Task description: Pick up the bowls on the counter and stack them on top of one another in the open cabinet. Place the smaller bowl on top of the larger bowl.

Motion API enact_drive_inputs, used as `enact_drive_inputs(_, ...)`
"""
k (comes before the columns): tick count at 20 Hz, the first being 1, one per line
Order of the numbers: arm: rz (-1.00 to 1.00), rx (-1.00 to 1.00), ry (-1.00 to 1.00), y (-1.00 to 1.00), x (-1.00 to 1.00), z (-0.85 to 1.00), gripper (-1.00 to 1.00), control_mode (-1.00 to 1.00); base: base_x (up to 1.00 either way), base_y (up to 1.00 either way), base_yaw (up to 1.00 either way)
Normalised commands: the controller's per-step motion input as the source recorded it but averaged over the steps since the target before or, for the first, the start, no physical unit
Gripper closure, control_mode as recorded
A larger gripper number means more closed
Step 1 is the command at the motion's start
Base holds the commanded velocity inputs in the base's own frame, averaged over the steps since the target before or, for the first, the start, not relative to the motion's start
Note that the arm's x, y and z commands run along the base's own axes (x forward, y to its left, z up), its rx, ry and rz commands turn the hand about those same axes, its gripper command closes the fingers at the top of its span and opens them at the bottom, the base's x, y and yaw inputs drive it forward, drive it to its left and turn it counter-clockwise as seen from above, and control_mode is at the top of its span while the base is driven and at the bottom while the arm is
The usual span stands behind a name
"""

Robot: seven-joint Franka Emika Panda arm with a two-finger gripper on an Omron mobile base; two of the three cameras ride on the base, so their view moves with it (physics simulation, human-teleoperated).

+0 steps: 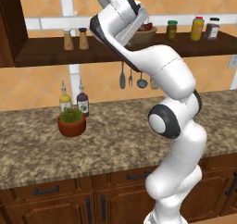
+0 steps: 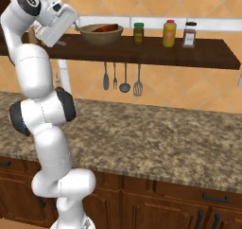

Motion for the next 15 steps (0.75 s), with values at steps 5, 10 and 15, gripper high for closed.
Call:
enact_drive_inputs(5,0.00,0.10,-0.72,-0.93,-1.00,-0.65,-1.00,-1.00,0.00,0.00,0.00)
enact_drive_inputs(10,-0.04,0.03,-0.75,-1.00,-1.00,-0.78,-1.00,-1.00,0.00,0.00,0.00)
enact_drive_inputs(15,-0.05,0.00,-0.31,-1.00,-1.00,-1.00,-1.00,-1.00,0.00,0.00,0.00)
